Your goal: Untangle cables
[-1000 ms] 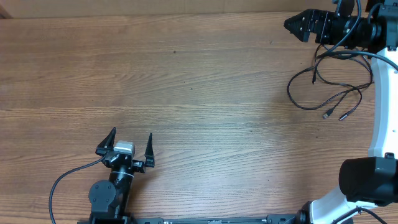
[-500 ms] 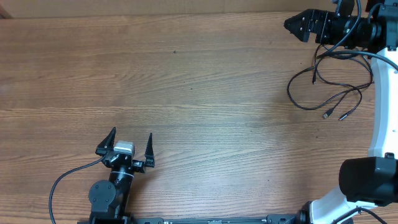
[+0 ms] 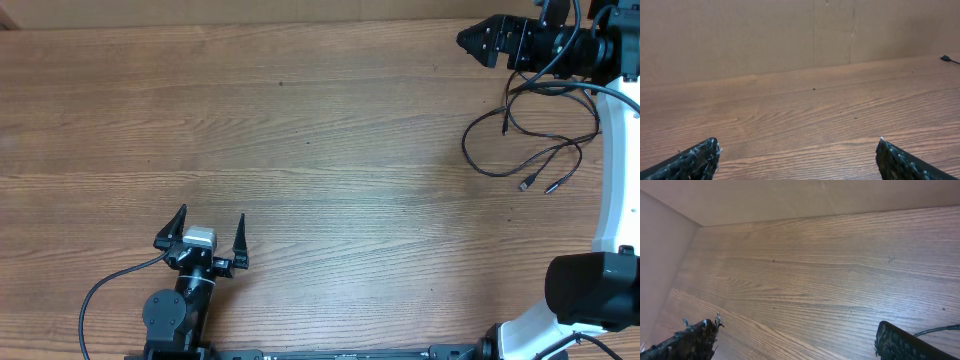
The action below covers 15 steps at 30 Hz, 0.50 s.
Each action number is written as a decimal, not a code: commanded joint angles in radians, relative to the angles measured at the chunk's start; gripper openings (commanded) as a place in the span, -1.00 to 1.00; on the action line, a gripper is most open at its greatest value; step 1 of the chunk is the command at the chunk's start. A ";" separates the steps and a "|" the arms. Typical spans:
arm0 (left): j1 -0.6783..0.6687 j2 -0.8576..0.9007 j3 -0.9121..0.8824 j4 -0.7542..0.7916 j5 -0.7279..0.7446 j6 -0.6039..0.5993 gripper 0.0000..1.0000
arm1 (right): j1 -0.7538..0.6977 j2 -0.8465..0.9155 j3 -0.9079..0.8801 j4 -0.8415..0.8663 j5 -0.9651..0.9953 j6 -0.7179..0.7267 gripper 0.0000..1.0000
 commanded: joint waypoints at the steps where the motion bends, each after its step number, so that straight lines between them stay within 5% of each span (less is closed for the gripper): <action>1: 0.007 -0.012 -0.004 -0.002 0.003 -0.018 1.00 | 0.002 0.004 -0.005 -0.025 0.028 0.000 1.00; 15: 0.007 -0.012 -0.004 -0.002 0.003 -0.018 0.99 | 0.096 -0.138 -0.072 -0.009 0.352 0.000 1.00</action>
